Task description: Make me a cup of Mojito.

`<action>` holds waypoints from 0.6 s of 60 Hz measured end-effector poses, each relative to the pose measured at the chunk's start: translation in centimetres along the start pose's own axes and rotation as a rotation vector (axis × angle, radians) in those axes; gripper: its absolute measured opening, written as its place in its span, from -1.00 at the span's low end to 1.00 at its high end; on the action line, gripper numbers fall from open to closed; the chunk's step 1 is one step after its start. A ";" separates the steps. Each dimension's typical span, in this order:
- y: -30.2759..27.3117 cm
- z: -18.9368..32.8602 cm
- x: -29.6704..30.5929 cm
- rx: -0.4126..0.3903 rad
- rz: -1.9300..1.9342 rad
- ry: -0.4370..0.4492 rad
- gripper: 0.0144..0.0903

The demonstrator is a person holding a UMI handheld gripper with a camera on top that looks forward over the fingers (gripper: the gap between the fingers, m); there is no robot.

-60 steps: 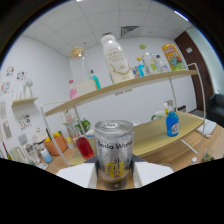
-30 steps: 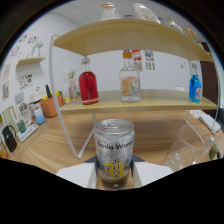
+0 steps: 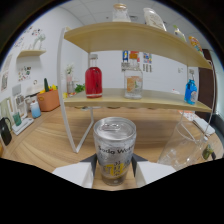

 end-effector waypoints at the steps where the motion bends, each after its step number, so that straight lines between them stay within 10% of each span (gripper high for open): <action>1: 0.0 -0.1 -0.1 -0.006 0.001 0.000 0.25; 8: -0.6 -1.8 0.0 -0.039 0.007 0.034 0.89; 36: -2.2 -13.4 4.0 -0.173 0.008 0.065 0.88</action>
